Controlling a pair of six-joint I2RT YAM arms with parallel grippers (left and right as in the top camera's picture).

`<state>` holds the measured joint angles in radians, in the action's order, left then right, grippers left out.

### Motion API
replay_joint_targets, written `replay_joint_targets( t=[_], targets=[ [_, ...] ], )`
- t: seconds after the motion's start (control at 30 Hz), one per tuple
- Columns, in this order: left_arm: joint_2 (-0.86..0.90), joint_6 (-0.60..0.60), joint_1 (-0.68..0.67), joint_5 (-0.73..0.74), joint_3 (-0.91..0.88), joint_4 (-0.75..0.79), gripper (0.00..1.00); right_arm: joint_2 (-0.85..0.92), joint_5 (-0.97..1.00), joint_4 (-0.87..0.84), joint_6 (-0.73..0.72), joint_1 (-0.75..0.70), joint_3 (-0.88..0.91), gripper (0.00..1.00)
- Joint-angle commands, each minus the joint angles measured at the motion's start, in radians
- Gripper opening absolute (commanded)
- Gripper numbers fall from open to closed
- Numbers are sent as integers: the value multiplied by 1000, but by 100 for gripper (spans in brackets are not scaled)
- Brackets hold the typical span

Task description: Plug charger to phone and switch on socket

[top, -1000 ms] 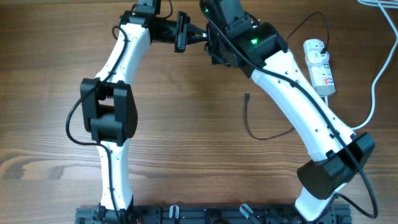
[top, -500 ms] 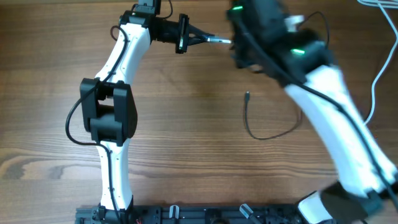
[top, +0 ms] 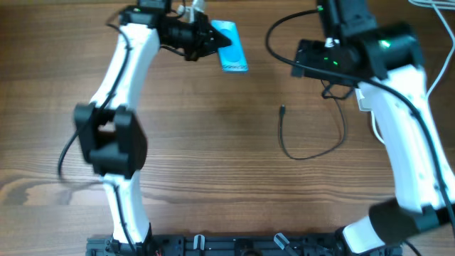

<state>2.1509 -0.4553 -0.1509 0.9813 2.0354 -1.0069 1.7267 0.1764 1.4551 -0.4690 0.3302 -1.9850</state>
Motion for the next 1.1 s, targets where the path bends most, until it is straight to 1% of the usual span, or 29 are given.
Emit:
replay_joint_targets(
  t=[0.0,0.03,0.1,0.17,0.2,0.23,0.3,0.37,0.4,0.43,0.47,0.53,0.57,0.67,0.73,0.77,0.87,0.93,1.0,1.07],
  targets=[
    [-230,164,45,-387,13,-150,4,138,-114,6,78,0,-3,100],
    [-261,164,64,-480,13,-200,4,205,-117,10,102,0,-3,100],
    [-268,163,98,-528,13,-235,4,286,-134,22,156,0,-3,100],
    [-259,155,138,-609,10,-250,4,369,-134,37,154,0,-3,99],
    [-256,142,150,-644,10,-256,4,398,-134,42,154,0,-3,99],
    [-256,103,166,-692,6,-264,4,425,-134,46,153,0,-3,99],
    [-256,96,183,-691,5,-274,4,466,-173,47,156,0,-3,99],
    [-256,99,188,-718,5,-265,4,499,-262,40,225,2,-3,98],
    [-256,91,188,-750,5,-262,4,511,-263,38,240,7,-3,86],
    [-256,58,189,-809,5,-264,4,521,-264,38,240,10,-2,70],
    [-256,42,191,-843,5,-267,4,525,-264,39,232,11,-2,66],
    [-256,39,204,-867,5,-281,4,528,-251,29,203,12,23,60],
    [-256,39,211,-867,5,-287,4,528,-238,21,163,12,46,57],
    [-256,39,226,-867,5,-289,4,528,-238,-65,55,12,146,54],
    [-256,39,227,-867,5,-289,4,528,-237,-126,-10,12,205,47],
    [-256,39,227,-867,5,-289,4,528,-238,-154,-33,12,230,46],
    [-256,39,227,-867,5,-288,4,528,-256,-221,-39,12,302,45],
    [-256,39,227,-867,5,-288,4,528,-256,-245,-39,12,325,41],
    [-256,39,227,-867,5,-288,4,528,-256,-274,-51,12,338,34],
    [-256,39,227,-867,5,-288,4,528,-256,-318,-58,12,356,34]
  ],
)
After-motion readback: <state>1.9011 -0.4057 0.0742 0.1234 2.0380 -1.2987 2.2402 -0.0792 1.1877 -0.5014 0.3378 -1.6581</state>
